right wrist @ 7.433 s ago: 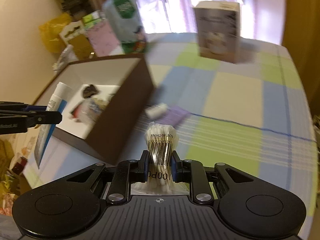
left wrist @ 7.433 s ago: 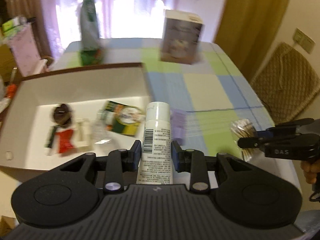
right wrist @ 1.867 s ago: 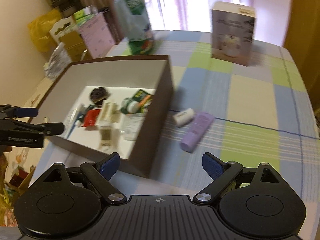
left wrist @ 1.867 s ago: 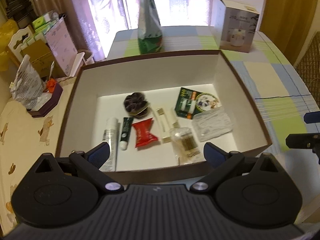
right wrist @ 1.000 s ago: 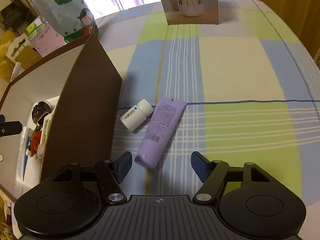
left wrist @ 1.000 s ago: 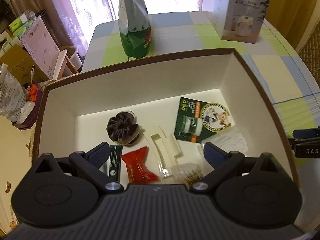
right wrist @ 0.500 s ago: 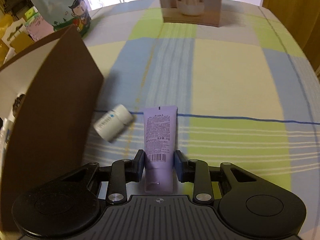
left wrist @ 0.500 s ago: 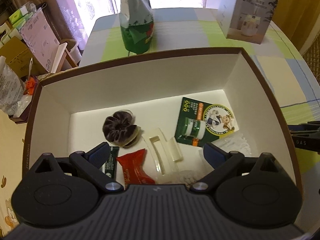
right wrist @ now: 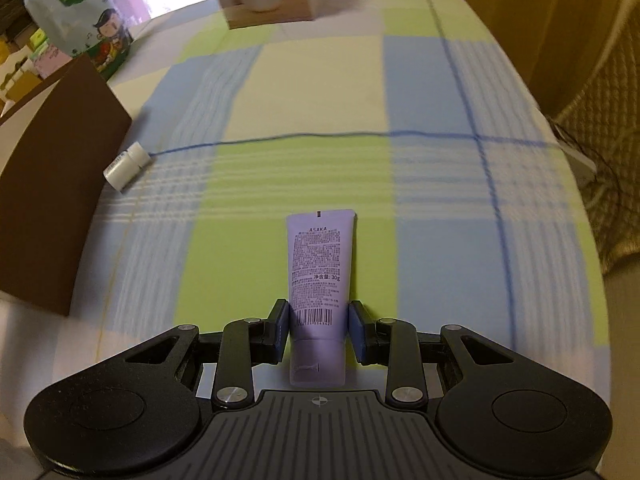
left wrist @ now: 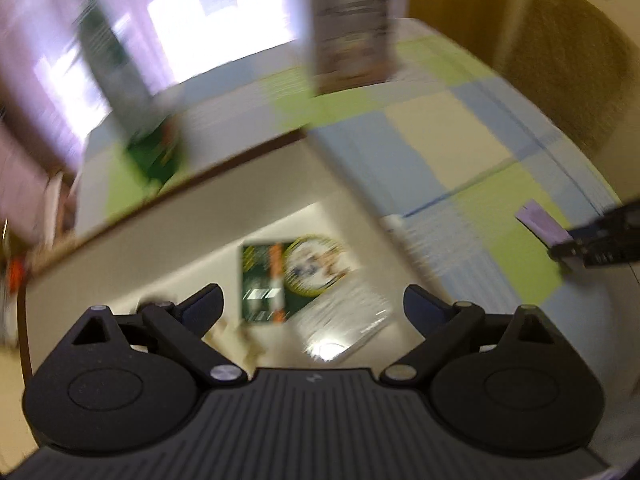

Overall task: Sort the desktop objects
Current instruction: 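Grasp the lilac tube with the right tool while the left tool grasps the white bottle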

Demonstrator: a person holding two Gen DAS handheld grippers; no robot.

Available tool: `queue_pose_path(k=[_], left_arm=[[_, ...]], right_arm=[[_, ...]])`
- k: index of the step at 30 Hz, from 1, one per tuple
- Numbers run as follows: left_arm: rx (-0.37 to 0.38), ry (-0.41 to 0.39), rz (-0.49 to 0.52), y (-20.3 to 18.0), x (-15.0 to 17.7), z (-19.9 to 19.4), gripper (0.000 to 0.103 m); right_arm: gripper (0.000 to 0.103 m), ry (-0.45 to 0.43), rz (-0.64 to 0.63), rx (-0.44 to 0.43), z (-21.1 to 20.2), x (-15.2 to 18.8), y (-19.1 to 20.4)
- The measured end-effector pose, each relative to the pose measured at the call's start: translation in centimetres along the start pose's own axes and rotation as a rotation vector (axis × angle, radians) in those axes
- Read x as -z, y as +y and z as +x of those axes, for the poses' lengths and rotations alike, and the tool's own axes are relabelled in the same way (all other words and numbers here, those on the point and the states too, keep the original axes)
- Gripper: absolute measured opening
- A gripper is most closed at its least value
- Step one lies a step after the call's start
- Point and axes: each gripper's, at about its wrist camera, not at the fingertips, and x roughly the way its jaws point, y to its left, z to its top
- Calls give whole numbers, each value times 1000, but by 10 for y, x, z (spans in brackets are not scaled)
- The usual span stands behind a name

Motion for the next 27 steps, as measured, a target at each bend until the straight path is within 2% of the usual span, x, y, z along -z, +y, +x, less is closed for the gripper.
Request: queue_pose_path(k=[4,8,13,15,16,17,19,25,27], left_arm=[[59,-19,240,-24,-30,-3,95],[137,23,402,-42,-59,19,95],[222,141,466,-55,-82,67,90],[237,210,477,-56,-85,89,77],[245,244,482,-57,-87,101,75],[243,272,490,-57,-88,110,69],[236,321,510,-58,-86,125,68],[224,428,546,-61,-80,159,53],[222,444,537,-61,-79,167,42]], right_arm=[[34,-12,27,-8,-9,10,-11],[34,-21,44,-15,-12,13,-13],[34,-26,62,-33,-12,14,-16],[34,-26,67,-36,-11,13,-19],[34,-27,69,-38,-12,13,-20],[34,-28,72,-39,-12,12,-21],[34,-30,75,-42,-12,12,-23],[34,-33,77,-39,-11,9,-23],[34,-35,77,-37,-10,8,-24]])
